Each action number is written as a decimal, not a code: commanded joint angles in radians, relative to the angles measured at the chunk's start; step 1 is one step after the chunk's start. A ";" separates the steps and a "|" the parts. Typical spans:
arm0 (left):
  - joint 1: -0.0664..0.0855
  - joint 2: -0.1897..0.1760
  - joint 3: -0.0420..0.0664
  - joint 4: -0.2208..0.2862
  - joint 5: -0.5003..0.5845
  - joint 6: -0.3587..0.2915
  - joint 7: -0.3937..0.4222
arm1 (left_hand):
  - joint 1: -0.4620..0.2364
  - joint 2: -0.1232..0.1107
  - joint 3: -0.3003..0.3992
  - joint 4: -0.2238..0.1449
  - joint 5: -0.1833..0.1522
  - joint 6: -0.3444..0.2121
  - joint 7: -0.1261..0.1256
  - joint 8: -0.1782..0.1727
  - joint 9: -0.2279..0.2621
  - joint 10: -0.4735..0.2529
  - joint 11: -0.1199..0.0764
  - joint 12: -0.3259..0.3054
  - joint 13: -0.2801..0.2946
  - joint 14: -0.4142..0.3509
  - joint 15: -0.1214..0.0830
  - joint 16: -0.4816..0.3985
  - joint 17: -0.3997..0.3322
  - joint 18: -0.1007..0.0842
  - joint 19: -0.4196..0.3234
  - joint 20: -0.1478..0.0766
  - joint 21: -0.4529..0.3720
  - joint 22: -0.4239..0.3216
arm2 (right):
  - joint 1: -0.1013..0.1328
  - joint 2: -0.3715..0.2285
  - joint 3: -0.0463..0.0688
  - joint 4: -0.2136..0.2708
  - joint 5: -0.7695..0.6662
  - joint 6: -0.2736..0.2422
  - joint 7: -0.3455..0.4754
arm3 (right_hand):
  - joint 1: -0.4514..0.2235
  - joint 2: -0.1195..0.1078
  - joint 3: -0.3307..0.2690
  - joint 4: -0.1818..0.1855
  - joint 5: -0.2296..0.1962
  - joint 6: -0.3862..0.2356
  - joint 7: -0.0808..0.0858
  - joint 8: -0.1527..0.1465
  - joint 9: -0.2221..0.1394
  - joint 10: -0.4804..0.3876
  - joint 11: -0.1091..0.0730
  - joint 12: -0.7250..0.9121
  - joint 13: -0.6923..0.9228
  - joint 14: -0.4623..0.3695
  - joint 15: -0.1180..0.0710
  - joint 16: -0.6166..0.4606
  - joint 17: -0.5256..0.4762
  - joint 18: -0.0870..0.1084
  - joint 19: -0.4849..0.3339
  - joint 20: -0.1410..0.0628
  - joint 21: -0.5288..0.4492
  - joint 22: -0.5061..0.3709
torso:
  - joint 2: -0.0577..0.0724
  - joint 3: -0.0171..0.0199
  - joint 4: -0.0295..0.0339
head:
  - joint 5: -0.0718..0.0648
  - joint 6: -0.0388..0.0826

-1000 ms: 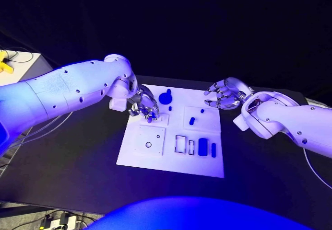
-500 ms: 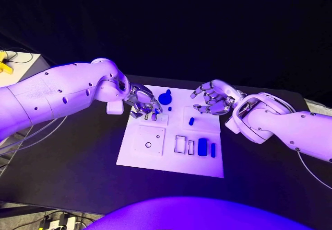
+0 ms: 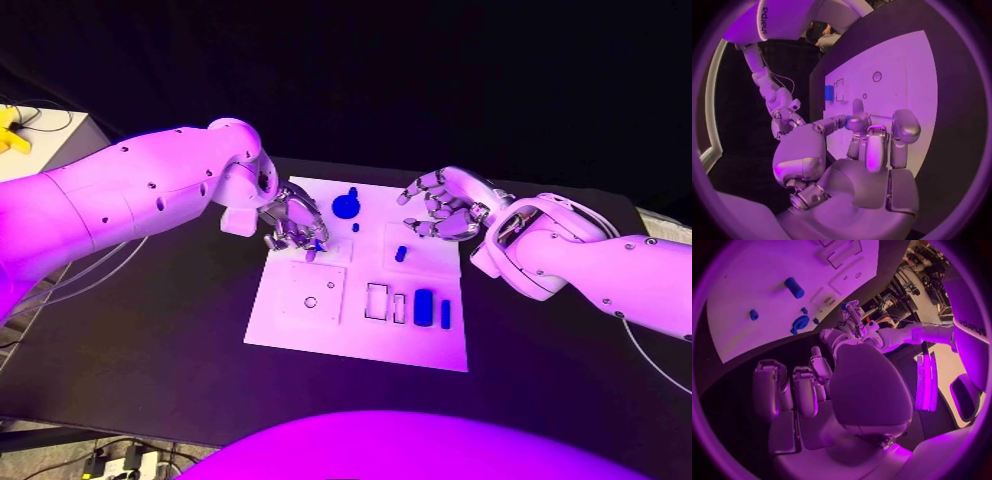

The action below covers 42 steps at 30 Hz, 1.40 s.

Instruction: Assemble the parts on the task board

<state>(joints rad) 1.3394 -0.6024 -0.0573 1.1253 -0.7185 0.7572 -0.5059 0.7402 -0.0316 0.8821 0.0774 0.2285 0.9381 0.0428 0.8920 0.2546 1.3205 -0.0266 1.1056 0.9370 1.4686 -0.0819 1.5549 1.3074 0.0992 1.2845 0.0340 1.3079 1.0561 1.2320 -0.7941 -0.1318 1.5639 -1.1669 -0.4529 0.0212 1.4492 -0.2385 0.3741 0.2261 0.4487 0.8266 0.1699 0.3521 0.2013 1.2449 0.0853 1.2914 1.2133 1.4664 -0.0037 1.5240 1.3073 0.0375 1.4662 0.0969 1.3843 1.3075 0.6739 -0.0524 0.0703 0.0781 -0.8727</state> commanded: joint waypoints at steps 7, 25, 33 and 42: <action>0.022 0.085 -0.006 -0.098 -0.099 0.160 -0.052 | 0.055 0.048 0.072 -0.069 0.003 0.002 -0.006 0.006 -0.002 0.002 -0.005 0.002 0.003 0.093 0.001 -0.001 0.234 0.004 0.011 -0.002 0.005 0.006 | -0.001 0.000 0.000 -0.014 -0.011 -0.013 -0.008 | 0.003 -0.005 0.006 -0.001 0.001 0.009 0.002 0.005 -0.001 0.004 -0.001 0.005 0.000 0.079 0.009 -0.002 0.177 0.006 0.032 0.008 0.003 0.136 | 0.004 0.0017 -0.0018 | 0.007 0.000; 0.058 0.224 -0.038 -0.275 -0.061 0.297 -0.076 | 0.057 0.047 0.072 -0.073 0.005 0.007 -0.007 0.009 -0.001 0.008 -0.005 0.011 0.014 0.097 0.001 0.007 0.247 -0.001 0.026 -0.002 0.018 0.031 | 0.000 0.002 0.000 -0.023 0.005 -0.015 -0.017 | -0.001 -0.008 0.008 -0.001 0.008 0.008 0.002 0.004 -0.002 0.004 -0.001 0.004 -0.002 0.079 0.009 -0.003 0.177 0.007 0.031 0.008 0.002 0.135 | 0.001 0.0003 -0.0008 | 0.014 0.000; 0.059 0.264 -0.050 -0.329 -0.054 0.330 -0.082 | 0.056 0.044 0.067 -0.075 0.005 0.010 -0.008 0.012 0.000 0.012 -0.006 0.014 0.017 0.099 0.000 0.009 0.251 -0.002 0.030 -0.003 0.022 0.039 | 0.000 0.008 0.000 -0.026 0.010 -0.013 -0.019 | -0.002 -0.008 0.009 -0.001 0.010 0.008 0.002 0.004 -0.002 0.003 -0.002 0.003 -0.003 0.078 0.009 -0.003 0.176 0.007 0.031 0.008 0.002 0.135 | 0.003 -0.0006 -0.0017 | 0.015 0.000; 0.059 0.267 -0.092 -0.341 -0.056 0.353 -0.086 | 0.056 0.040 0.057 -0.077 0.003 0.011 -0.008 0.013 0.000 0.013 -0.006 0.013 0.017 0.099 0.000 0.010 0.253 -0.003 0.032 -0.003 0.024 0.041 | 0.000 0.009 0.000 -0.027 0.012 -0.012 -0.020 | -0.003 -0.008 0.010 -0.001 0.013 0.008 0.002 0.003 -0.002 0.003 -0.002 0.003 -0.003 0.078 0.009 -0.003 0.176 0.007 0.031 0.008 0.001 0.135 | 0.002 -0.0017 0.0007 | 0.012 0.000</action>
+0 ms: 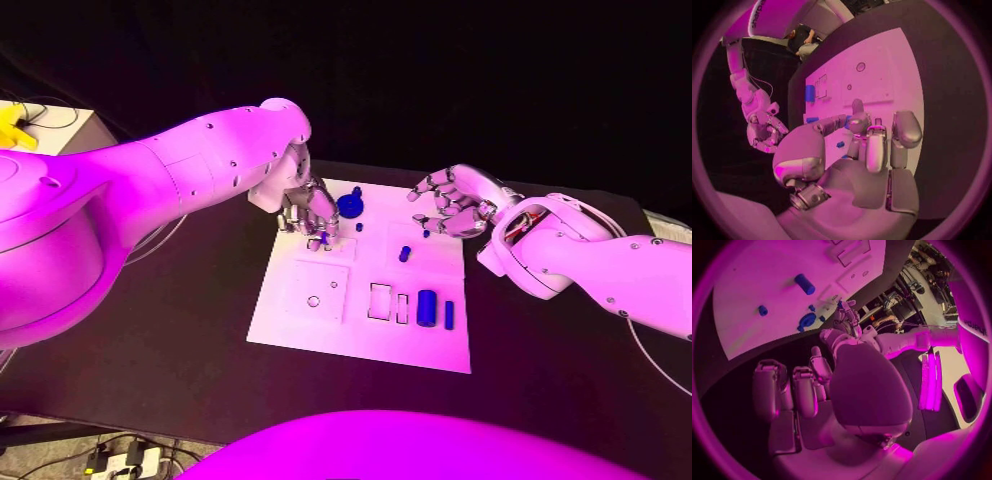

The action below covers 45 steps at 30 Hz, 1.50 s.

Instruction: Assemble the parts on the task board

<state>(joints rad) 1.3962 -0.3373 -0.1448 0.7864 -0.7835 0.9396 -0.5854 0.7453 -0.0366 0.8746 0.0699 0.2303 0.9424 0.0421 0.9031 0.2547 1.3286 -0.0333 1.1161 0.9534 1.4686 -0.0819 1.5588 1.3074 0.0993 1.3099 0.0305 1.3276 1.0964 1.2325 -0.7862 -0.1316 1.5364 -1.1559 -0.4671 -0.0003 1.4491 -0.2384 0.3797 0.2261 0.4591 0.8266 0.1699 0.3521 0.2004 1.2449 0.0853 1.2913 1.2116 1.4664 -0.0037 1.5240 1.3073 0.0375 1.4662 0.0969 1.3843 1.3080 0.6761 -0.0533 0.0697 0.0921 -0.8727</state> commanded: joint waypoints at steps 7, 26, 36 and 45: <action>0.002 -0.003 -0.012 -0.004 0.008 0.185 -0.008 | 0.052 0.046 0.063 -0.070 0.002 0.007 -0.007 0.003 0.000 0.005 0.001 0.002 -0.001 0.099 0.000 0.006 0.253 -0.003 0.007 0.001 0.005 0.001 | 0.000 0.001 0.000 0.000 0.002 0.002 0.001 | -0.003 -0.009 0.004 -0.001 0.002 0.008 0.002 0.003 -0.001 0.003 -0.002 0.003 -0.001 0.078 0.009 -0.003 0.176 0.007 0.031 0.008 0.001 0.134 | -0.001 -0.0016 0.0015 | 0.001 0.000; -0.002 0.001 -0.027 -0.008 -0.002 0.179 -0.009 | 0.050 0.047 0.055 -0.066 0.001 0.007 -0.007 0.003 0.000 0.005 0.001 0.001 -0.001 0.099 0.000 0.006 0.252 -0.003 0.005 0.000 0.004 0.000 | 0.000 0.001 0.000 0.001 0.002 0.003 0.001 | -0.005 -0.010 0.006 -0.001 0.006 0.008 0.002 0.003 -0.002 0.003 -0.001 0.002 -0.002 0.078 0.009 -0.004 0.175 0.007 0.030 0.008 0.000 0.133 | 0.000 -0.0002 -0.0003 | 0.002 0.000; -0.006 0.002 -0.043 -0.008 -0.010 0.181 -0.010 | 0.048 0.046 0.050 -0.065 0.001 0.006 -0.007 0.003 0.000 0.005 0.001 0.000 -0.002 0.099 0.001 0.006 0.252 -0.003 0.005 0.000 0.003 -0.001 | 0.000 0.000 0.000 0.003 0.002 0.001 0.000 | -0.005 -0.010 0.006 -0.001 0.006 0.008 0.002 0.003 -0.002 0.003 -0.001 0.002 -0.002 0.078 0.009 -0.004 0.175 0.007 0.030 0.008 0.000 0.133 | -0.001 -0.0001 0.0016 | -0.001 0.000; -0.008 0.001 -0.046 -0.009 -0.013 0.174 -0.009 | 0.047 0.045 0.045 -0.064 0.001 0.005 -0.006 0.002 0.000 0.005 0.002 0.000 -0.001 0.099 0.001 0.006 0.252 -0.003 0.004 0.001 0.003 -0.002 | 0.000 -0.001 0.000 0.003 0.002 0.001 0.001 | -0.005 -0.010 0.006 -0.001 0.006 0.008 0.002 0.003 -0.002 0.003 -0.001 0.002 -0.002 0.078 0.009 -0.004 0.175 0.007 0.030 0.008 0.000 0.133 | -0.001 0.0006 0.0008 | -0.001 0.000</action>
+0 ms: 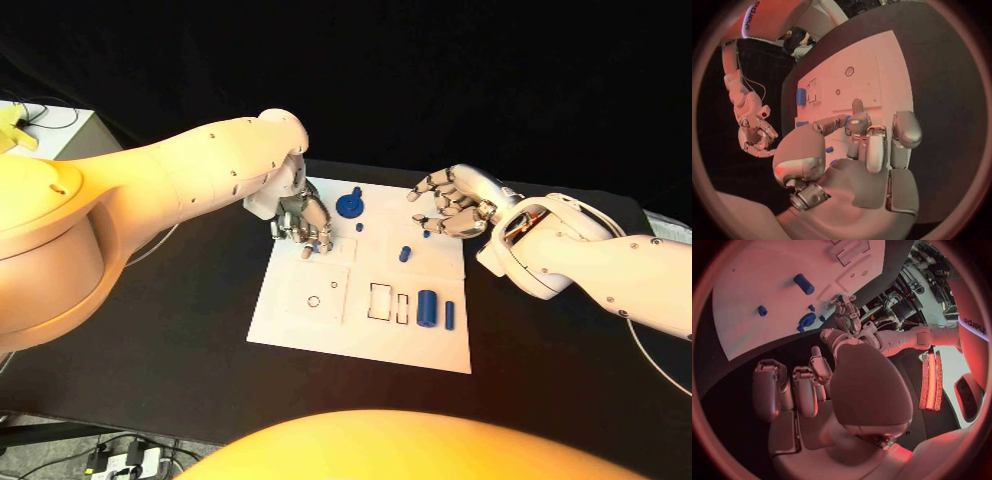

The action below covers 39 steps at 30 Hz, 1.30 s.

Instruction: Assemble the parts on the task board

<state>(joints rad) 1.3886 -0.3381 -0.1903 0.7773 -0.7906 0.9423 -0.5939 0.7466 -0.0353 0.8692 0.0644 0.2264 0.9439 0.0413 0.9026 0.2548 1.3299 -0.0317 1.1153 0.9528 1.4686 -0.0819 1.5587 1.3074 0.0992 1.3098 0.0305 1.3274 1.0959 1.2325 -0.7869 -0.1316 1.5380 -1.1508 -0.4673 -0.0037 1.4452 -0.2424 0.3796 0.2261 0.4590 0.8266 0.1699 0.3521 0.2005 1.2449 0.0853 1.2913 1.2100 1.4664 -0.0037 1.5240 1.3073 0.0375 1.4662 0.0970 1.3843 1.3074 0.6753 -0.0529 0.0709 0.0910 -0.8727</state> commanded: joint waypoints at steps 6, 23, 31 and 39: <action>-0.001 0.001 -0.001 0.000 -0.007 0.167 -0.001 | 0.040 0.039 0.035 -0.055 0.003 0.002 -0.005 0.003 0.000 0.003 0.001 -0.002 -0.003 0.099 0.001 0.005 0.251 -0.003 0.004 0.001 0.002 -0.002 | 0.000 0.000 0.000 0.001 -0.003 0.001 0.004 | -0.004 -0.008 0.008 -0.002 0.009 0.007 0.002 0.003 -0.002 0.000 -0.001 0.001 -0.004 0.077 0.009 -0.005 0.173 0.008 0.029 0.008 -0.003 0.132 | 0.000 -0.0005 0.0005 | -0.001 0.000; -0.001 -0.004 -0.001 0.000 -0.007 0.149 0.003 | 0.007 -0.012 -0.099 -0.020 -0.009 -0.004 -0.005 0.005 0.000 0.000 0.001 -0.008 -0.004 0.097 0.002 0.003 0.247 -0.001 0.000 0.002 -0.003 -0.006 | 0.000 0.002 0.000 -0.001 -0.003 0.000 0.004 | -0.005 -0.010 0.009 -0.003 0.010 0.006 0.002 0.002 -0.003 -0.002 -0.001 -0.002 -0.007 0.077 0.009 -0.006 0.172 0.008 0.028 0.008 -0.005 0.131 | 0.000 -0.0009 0.0002 | 0.000 0.000; -0.001 -0.006 -0.001 0.000 -0.007 0.141 0.005 | 0.001 -0.025 -0.134 -0.005 -0.013 -0.004 -0.005 0.003 -0.001 -0.002 0.001 -0.012 -0.006 0.096 0.002 0.001 0.244 -0.001 0.000 0.002 -0.004 -0.007 | 0.000 0.001 0.000 -0.001 -0.003 0.000 0.003 | -0.005 -0.011 0.010 -0.004 0.010 0.005 0.002 0.001 -0.003 -0.002 -0.001 -0.002 -0.006 0.076 0.009 -0.007 0.170 0.008 0.028 0.008 -0.006 0.130 | -0.001 -0.0003 0.0000 | -0.001 0.000; -0.001 -0.008 -0.001 -0.002 -0.004 0.138 0.007 | -0.001 -0.036 -0.159 0.005 -0.017 -0.004 -0.005 0.002 -0.002 -0.002 0.002 -0.012 -0.005 0.096 0.002 0.001 0.244 -0.001 -0.001 0.002 -0.005 -0.008 | -0.001 0.001 0.000 -0.001 -0.003 0.001 0.002 | -0.004 -0.013 0.011 -0.006 0.009 0.003 0.002 0.000 -0.003 -0.004 -0.001 -0.003 -0.008 0.076 0.009 -0.007 0.170 0.009 0.028 0.008 -0.007 0.130 | 0.000 -0.0002 -0.0005 | -0.002 0.000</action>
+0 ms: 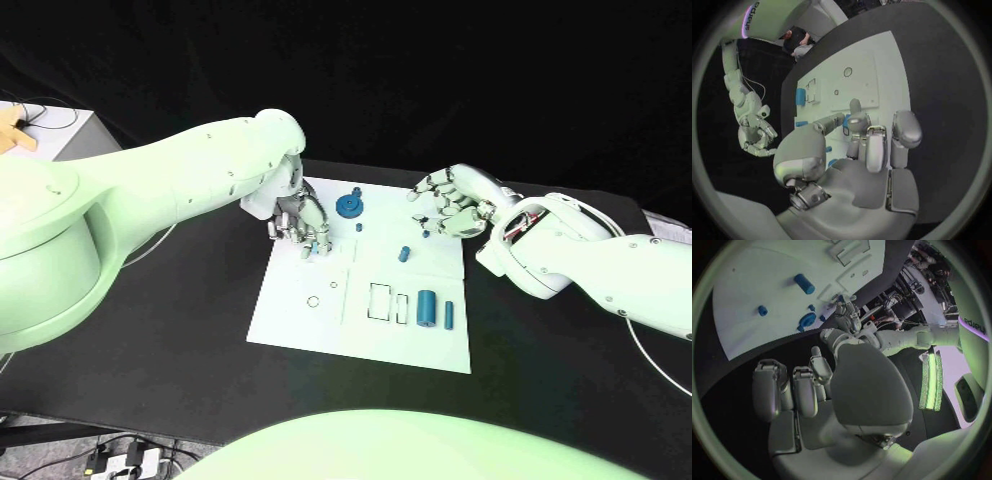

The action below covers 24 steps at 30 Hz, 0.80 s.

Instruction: Assemble the parts on the task board

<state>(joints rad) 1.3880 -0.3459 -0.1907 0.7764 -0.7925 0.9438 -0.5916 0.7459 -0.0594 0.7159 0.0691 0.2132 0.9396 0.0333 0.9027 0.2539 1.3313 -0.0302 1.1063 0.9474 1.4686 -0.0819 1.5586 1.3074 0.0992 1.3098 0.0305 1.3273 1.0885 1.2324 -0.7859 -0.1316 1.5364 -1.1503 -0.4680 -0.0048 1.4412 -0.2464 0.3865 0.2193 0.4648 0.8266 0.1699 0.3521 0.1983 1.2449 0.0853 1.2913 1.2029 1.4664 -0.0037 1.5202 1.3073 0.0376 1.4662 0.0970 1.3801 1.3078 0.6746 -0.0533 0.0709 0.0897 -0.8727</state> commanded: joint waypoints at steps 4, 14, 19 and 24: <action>-0.001 -0.002 0.000 -0.002 -0.001 0.136 0.005 | -0.001 -0.017 -0.015 0.004 -0.004 0.001 0.003 0.002 -0.001 -0.003 0.000 -0.002 0.002 0.097 0.002 0.002 0.245 -0.001 0.000 0.002 -0.004 0.002 | -0.001 0.000 0.000 0.000 -0.004 0.001 0.004 | 0.000 -0.009 0.004 0.001 0.003 0.003 0.002 0.000 -0.001 -0.004 -0.001 -0.003 -0.001 0.076 0.009 -0.003 0.170 0.009 0.028 0.008 -0.003 0.129 | 0.001 0.0002 0.0002 | -0.001 0.000; 0.000 -0.006 0.001 -0.001 0.000 0.130 0.007 | -0.002 -0.024 -0.034 0.012 -0.005 0.002 0.003 0.002 -0.001 -0.002 0.000 0.000 0.005 0.097 0.002 0.003 0.247 -0.001 0.001 0.002 -0.004 0.002 | -0.001 0.000 0.000 -0.001 -0.004 0.000 0.003 | 0.001 -0.011 0.006 -0.002 0.002 0.001 0.003 -0.001 -0.001 -0.005 -0.001 -0.003 -0.002 0.076 0.009 -0.004 0.169 0.009 0.027 0.008 -0.004 0.129 | 0.000 -0.0005 -0.0001 | -0.002 0.000; 0.000 -0.007 0.001 0.001 0.000 0.126 0.007 | -0.002 -0.026 -0.039 0.014 -0.005 0.002 0.003 0.002 -0.001 -0.002 0.000 0.000 0.005 0.097 0.002 0.003 0.247 -0.001 0.001 0.002 -0.004 0.002 | -0.002 0.000 0.000 -0.002 -0.004 -0.001 0.003 | 0.001 -0.011 0.006 -0.002 0.002 0.001 0.003 -0.001 -0.001 -0.005 -0.001 -0.003 -0.002 0.076 0.009 -0.004 0.169 0.009 0.027 0.008 -0.004 0.129 | 0.000 0.0002 -0.0010 | -0.003 0.000; 0.000 -0.009 0.003 0.004 0.000 0.120 0.008 | -0.004 -0.037 -0.072 0.030 -0.008 0.003 0.002 0.001 -0.002 -0.003 0.000 -0.001 0.005 0.097 0.002 0.002 0.246 -0.001 0.000 0.002 -0.006 0.000 | -0.002 0.000 0.000 -0.003 -0.004 -0.001 0.002 | 0.001 -0.012 0.008 -0.003 0.001 -0.001 0.003 -0.002 -0.002 -0.006 0.000 -0.004 -0.003 0.076 0.010 -0.004 0.170 0.009 0.026 0.008 -0.005 0.128 | 0.000 -0.0006 0.0000 | -0.004 0.000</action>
<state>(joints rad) 1.3875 -0.3554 -0.1890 0.7773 -0.7925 0.9438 -0.5916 0.7432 -0.0884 0.6489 0.0968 0.2090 0.9396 0.0334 0.9027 0.2529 1.3314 -0.0302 1.1064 0.9514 1.4686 -0.0819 1.5586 1.3074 0.0993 1.3098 0.0305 1.3273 1.0890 1.2311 -0.7864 -0.1317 1.5336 -1.1502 -0.4690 -0.0061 1.4412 -0.2463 0.3893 0.2165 0.4647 0.8266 0.1699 0.3521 0.1972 1.2449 0.0853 1.2913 1.2011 1.4664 -0.0037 1.5202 1.3073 0.0376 1.4662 0.0970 1.3801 1.3075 0.6749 -0.0535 0.0703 0.0862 -0.8727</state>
